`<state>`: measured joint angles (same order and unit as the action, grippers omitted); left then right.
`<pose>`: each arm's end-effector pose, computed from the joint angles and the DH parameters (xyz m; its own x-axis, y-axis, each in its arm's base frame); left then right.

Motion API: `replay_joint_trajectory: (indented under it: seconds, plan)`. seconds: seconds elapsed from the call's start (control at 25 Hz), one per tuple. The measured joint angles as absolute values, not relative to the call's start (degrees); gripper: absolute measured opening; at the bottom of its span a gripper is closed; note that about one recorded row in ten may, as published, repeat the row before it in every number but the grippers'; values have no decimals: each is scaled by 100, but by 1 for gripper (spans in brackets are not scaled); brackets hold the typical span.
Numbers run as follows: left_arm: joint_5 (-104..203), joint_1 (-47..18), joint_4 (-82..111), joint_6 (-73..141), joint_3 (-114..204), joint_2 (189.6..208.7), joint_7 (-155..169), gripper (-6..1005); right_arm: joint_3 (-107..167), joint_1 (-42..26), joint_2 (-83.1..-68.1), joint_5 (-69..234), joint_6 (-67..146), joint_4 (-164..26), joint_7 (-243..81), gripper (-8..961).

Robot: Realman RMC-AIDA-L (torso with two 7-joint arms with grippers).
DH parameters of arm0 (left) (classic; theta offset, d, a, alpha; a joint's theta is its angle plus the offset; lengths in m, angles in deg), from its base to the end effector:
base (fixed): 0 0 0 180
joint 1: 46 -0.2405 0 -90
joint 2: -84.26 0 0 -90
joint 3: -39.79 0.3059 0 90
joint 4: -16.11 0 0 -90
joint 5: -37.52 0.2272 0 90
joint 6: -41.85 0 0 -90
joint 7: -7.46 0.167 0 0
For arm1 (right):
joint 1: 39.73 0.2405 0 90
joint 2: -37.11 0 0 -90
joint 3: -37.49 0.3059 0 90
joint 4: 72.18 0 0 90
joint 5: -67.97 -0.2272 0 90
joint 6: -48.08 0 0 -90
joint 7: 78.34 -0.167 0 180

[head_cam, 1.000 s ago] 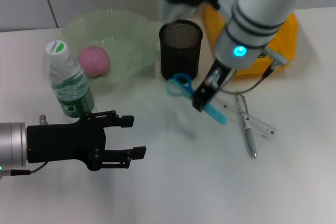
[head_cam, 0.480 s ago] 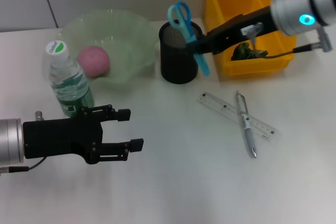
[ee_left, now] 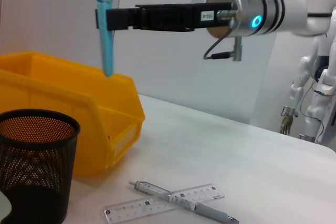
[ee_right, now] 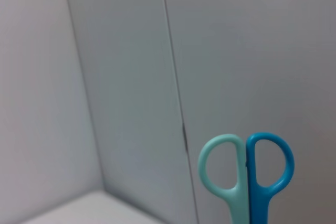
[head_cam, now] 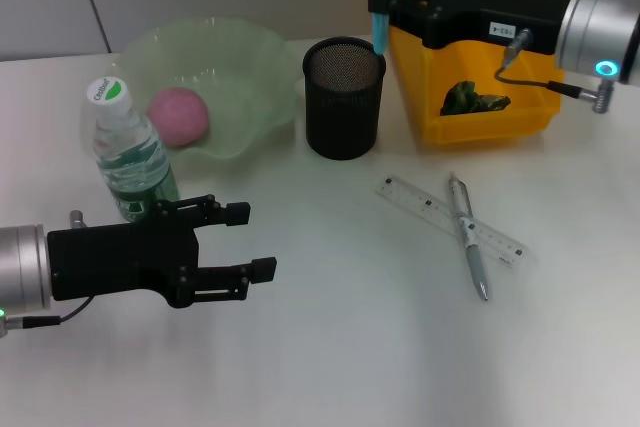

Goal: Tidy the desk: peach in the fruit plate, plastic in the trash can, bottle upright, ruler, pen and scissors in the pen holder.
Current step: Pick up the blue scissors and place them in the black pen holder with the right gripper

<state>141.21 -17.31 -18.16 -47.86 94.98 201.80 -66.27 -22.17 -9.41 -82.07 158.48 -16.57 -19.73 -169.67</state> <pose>-0.2878 0.3527 -0.0680 0.8268 0.2697 0.4935 0.3353 -0.9409 -0.0475 0.2226 0.4544 -0.0076 0.7268 -0.2002 -0.6571 -0.5342 -0.7661 -0.3574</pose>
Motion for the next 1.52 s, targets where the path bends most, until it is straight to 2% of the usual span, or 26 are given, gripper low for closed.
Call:
replay_joint_trajectory:
  seconds: [0.28,0.8,1.52]
  plan:
    - [14123,-1734,-1812,-4731,9496,20216,-6568,802,-2140,-532,-8207,14810,-1320,-3280,-15488,216]
    - [14124,-1735,-1807,-4639,9490,20239,-6476,802,-2172,174,-8239,14465,-472,-4656,-14771,217]
    - [14113,-1744,-1814,-4708,9490,20238,-6460,802,-2288,261,-8251,14399,-200,-4993,-14577,218]
